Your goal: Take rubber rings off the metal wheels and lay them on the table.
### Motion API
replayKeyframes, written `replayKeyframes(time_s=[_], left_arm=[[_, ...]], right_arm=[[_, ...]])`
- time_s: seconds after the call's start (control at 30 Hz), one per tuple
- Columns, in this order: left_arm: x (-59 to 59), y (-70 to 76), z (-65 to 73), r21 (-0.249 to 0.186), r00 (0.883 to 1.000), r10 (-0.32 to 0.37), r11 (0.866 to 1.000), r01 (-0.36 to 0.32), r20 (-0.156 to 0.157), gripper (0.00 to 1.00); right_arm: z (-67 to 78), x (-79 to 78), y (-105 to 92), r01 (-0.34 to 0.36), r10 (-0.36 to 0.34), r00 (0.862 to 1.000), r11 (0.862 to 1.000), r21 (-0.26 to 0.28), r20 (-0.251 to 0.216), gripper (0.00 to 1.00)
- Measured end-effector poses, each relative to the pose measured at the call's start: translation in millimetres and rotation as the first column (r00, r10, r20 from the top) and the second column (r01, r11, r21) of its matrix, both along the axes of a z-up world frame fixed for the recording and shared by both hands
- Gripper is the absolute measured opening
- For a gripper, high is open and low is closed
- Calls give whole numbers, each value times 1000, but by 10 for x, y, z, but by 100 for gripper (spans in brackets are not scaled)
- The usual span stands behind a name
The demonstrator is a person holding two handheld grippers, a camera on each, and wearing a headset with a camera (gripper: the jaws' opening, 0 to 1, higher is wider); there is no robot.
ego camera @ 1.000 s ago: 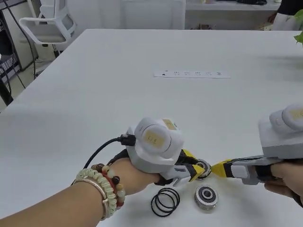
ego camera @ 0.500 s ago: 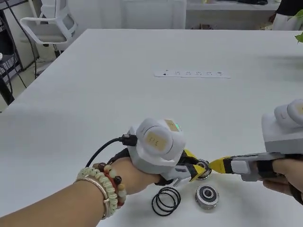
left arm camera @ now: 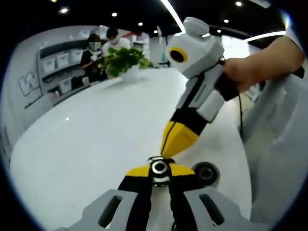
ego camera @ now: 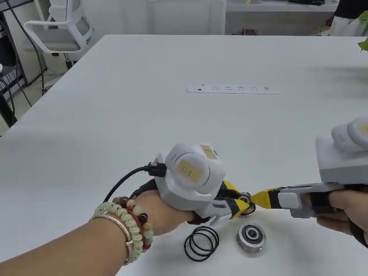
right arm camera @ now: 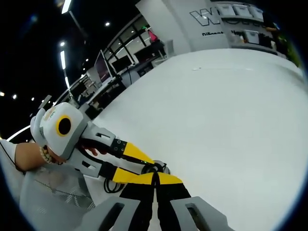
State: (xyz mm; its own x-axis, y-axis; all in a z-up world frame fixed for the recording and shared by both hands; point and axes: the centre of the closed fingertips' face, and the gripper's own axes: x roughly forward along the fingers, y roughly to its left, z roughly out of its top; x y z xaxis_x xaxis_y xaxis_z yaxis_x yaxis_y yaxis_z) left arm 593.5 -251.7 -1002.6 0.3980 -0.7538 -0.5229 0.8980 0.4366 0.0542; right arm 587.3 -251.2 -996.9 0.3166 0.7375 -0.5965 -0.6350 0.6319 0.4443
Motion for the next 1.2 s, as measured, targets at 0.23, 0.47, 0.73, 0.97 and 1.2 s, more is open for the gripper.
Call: replayKeyframes(time_s=[0.23,0.47,0.73,0.97,1.2], left_arm=[[2,-6,-3,-2,1000,2,1000,-2,2,13],[3,-12,-1,-5,1000,12,1000,-12,-1,14],[4,-23,16,6,1000,5,1000,-5,6,14],[-5,-1,147,11,999,-38,999,38,26,21],[-7,40,381,10,995,-68,998,67,70,31]], right_arm=[[177,58,100,25,-28,999,995,101,27,0],[114,73,27,41,-42,999,998,47,23,0],[57,77,-28,58,-58,998,998,20,7,0],[81,87,-23,64,-65,998,997,31,4,0],[143,108,-31,82,-82,997,995,56,6,0]])
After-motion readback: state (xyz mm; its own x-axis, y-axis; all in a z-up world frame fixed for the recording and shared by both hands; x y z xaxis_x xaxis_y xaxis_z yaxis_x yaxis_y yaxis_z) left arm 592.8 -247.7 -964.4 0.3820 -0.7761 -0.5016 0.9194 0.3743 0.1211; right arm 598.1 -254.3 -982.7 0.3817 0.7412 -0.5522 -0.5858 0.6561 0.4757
